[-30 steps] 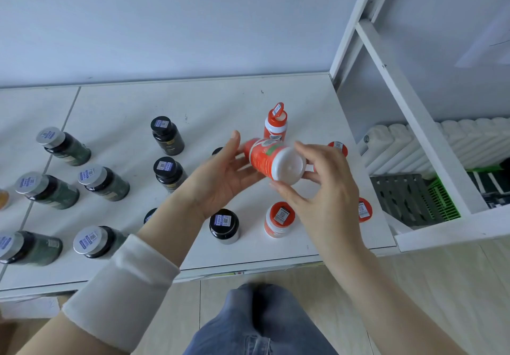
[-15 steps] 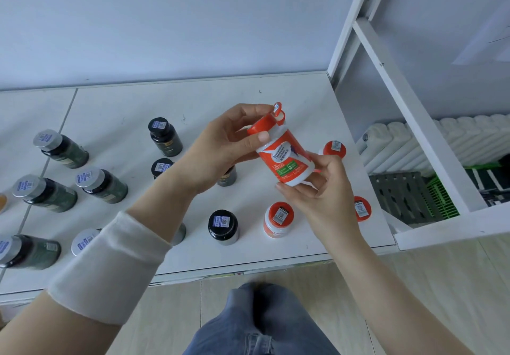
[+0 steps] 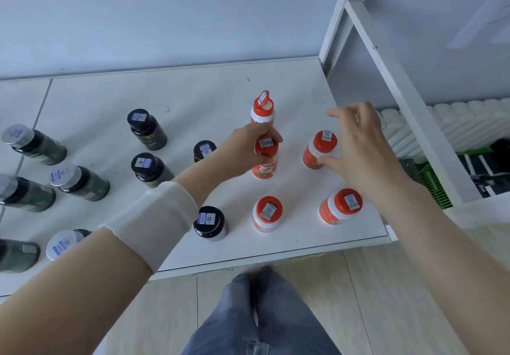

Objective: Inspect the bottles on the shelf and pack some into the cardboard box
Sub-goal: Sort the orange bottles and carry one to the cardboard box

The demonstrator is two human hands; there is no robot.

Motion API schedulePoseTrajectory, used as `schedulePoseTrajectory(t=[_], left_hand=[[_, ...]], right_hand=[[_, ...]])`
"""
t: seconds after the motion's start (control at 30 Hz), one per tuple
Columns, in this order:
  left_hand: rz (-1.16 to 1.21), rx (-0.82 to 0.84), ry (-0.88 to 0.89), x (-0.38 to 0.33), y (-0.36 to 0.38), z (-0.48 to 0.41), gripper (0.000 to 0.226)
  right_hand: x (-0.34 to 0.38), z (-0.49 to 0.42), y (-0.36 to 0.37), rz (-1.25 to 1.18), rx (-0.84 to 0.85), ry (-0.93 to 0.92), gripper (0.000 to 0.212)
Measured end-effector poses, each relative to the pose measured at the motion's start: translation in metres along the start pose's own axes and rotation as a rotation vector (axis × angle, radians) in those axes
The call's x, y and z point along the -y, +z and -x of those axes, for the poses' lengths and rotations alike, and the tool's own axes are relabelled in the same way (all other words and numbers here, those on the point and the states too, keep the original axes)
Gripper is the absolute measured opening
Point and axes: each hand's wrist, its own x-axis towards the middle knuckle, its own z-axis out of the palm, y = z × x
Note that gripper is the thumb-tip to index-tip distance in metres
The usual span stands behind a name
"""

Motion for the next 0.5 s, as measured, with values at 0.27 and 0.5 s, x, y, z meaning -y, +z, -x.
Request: schedulePoseTrajectory(t=[0.27, 0.5], left_hand=[[-0.106, -0.036, 0.036, 0.010, 0.014, -0.006, 0.038], [0.044, -0.489, 0.000, -0.001, -0.006, -0.017, 0.043]], right_hand=[[-0.017, -0.027, 0.007, 0.030, 0.036, -0.071, 0.068], [-0.018, -0.045, 0.015, 0.004, 0.091, -0.077, 0.069]])
